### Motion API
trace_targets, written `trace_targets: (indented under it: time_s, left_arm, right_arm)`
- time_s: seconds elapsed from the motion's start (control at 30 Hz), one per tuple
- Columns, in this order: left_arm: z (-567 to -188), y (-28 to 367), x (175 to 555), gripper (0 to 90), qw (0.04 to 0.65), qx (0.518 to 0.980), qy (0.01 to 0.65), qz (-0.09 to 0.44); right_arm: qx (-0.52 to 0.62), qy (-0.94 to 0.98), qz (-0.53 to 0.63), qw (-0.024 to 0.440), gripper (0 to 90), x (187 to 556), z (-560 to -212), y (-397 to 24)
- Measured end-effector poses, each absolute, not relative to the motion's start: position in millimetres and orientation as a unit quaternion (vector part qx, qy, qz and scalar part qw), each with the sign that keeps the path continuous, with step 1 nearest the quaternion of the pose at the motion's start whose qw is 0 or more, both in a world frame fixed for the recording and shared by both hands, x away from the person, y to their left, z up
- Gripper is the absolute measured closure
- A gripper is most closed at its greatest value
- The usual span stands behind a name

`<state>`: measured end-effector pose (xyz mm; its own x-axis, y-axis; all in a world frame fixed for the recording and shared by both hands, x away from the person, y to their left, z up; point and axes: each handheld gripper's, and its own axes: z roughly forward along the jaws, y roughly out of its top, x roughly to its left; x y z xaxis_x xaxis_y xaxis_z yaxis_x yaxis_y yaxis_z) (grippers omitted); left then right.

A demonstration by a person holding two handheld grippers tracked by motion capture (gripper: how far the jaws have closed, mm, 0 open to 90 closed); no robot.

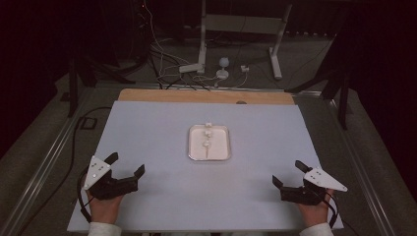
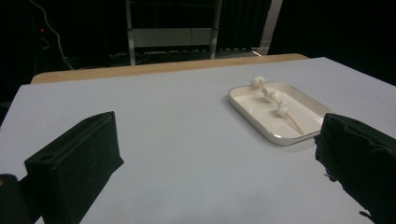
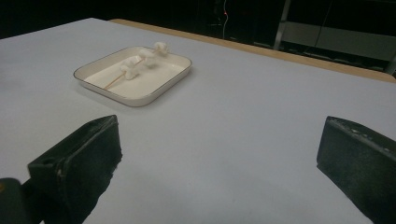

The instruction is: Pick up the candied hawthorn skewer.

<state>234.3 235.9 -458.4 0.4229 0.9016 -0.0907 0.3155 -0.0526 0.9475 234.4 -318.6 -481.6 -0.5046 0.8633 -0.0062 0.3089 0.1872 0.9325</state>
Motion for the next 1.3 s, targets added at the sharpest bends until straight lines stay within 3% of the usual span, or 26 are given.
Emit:
trace_targets:
  time_s: [1.3]
  left_arm:
    - [-444,172,293,0.7,0.526,0.698,0.432,0.223]
  right_arm:
    - [0.413,0.715,0.486,0.285,0.0,234,-482,-320]
